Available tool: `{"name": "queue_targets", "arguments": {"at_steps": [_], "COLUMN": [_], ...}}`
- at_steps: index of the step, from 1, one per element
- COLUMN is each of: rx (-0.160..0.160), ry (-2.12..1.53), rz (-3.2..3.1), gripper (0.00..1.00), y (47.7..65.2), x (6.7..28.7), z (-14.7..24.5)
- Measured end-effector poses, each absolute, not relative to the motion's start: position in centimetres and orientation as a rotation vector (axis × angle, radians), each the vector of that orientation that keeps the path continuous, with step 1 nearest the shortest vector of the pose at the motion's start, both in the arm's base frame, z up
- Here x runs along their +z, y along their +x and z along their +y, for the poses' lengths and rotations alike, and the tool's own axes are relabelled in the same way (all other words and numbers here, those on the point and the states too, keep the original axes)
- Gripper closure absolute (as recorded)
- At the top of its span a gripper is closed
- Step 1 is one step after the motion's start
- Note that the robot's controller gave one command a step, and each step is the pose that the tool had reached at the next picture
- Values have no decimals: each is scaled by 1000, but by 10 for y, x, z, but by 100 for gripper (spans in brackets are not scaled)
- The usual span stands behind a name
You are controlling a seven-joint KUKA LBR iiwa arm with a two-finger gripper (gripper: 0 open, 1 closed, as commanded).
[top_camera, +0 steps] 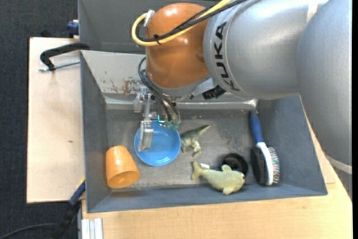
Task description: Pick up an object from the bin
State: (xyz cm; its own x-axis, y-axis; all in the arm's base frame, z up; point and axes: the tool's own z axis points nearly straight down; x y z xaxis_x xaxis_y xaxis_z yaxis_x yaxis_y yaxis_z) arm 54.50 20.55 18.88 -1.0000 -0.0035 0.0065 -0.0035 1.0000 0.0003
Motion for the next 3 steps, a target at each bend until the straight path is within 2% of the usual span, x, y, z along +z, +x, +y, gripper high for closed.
{"name": "queue_targets", "arguments": {"at_steps": [1,3], "rx": [-1,-5], "ry": [817,814], "rz": [-3032,-3040], "gripper": [0,0], "y": [595,598], "x": [69,73], "z": [161,164]}}
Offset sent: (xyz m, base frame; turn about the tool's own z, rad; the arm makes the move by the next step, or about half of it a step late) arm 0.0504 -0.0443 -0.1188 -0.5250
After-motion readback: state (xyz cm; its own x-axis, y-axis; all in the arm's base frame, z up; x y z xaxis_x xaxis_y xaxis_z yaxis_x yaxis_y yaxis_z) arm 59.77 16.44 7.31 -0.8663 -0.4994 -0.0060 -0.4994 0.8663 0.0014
